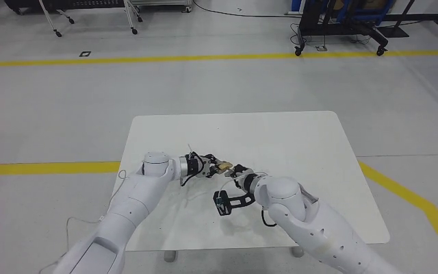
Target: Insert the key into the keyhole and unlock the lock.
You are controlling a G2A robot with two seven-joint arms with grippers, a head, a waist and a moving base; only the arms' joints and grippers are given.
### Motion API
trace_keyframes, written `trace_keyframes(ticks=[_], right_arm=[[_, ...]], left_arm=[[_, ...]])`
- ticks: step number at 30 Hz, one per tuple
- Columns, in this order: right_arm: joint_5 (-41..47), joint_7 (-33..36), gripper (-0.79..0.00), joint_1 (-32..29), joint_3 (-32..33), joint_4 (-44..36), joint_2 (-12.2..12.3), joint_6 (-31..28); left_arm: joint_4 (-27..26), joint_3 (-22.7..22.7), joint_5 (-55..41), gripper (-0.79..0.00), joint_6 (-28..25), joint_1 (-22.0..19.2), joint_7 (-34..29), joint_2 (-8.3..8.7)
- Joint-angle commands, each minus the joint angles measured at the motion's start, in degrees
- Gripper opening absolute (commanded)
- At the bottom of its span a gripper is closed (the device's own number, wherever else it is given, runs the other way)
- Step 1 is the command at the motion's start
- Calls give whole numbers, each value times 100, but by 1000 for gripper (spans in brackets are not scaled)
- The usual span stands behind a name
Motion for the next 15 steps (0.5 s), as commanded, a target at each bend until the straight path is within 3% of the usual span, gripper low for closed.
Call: trace_keyframes(ticks=[1,15], right_arm=[[17,18,-785,-4,19,5,-8,-1],[60,130,-785,-14,38,63,-81,4]], left_arm=[[1,0,9,-785,-11,0,-4,-1],[18,-14,-4,-785,-28,8,-82,-9]])
